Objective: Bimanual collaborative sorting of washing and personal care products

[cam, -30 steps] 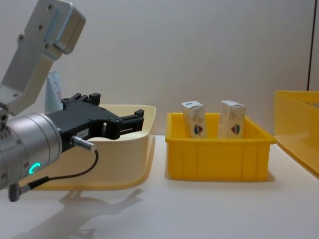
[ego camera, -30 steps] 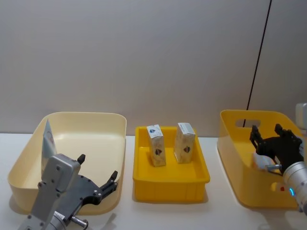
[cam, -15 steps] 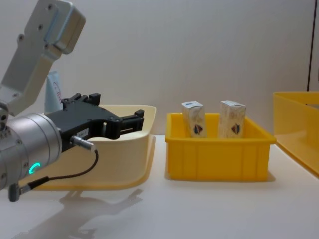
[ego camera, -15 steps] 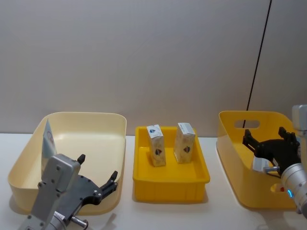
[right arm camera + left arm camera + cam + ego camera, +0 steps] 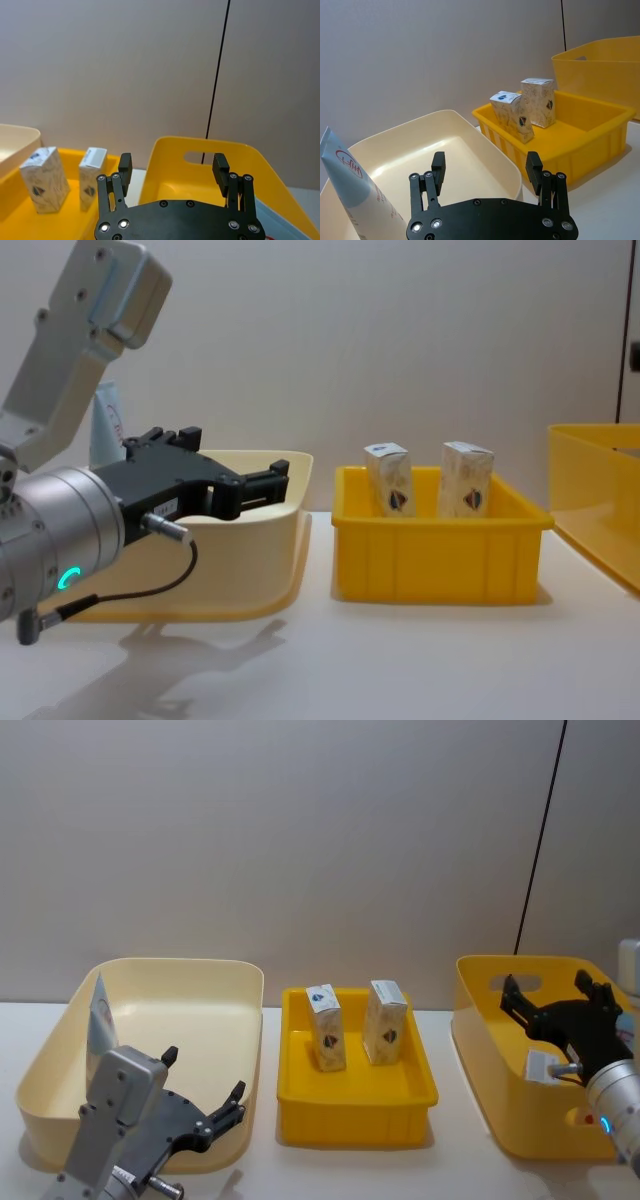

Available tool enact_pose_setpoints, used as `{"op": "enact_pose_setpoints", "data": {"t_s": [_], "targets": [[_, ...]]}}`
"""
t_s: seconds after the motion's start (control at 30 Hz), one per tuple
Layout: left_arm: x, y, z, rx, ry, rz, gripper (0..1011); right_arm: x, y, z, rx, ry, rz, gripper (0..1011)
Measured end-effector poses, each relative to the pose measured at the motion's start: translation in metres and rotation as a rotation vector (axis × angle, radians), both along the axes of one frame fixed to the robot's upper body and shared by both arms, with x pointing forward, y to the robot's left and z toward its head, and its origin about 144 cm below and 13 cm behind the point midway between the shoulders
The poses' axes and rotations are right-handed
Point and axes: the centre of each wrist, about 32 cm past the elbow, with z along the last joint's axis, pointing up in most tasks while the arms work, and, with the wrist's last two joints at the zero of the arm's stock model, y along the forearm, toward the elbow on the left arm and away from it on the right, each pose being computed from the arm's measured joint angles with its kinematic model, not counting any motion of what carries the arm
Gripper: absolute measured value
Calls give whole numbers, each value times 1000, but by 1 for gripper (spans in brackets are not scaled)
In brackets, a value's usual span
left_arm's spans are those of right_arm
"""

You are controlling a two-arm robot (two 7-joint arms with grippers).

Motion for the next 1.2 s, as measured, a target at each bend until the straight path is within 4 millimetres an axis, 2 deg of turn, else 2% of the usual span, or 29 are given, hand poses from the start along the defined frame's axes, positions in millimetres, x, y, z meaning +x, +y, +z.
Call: {"op": "enact_pose_setpoints", "data": {"t_s": [0.37,0.53,1.2], "targets": [[0,0,0,0,0,0,1003,-4,0,0,18,-55,39,1001],[0,0,0,0,0,0,1003,-10,3,-7,16,-49,59,1001],[0,0,0,0,0,0,1004,-65,28,-57,39,9,218,1001]]}}
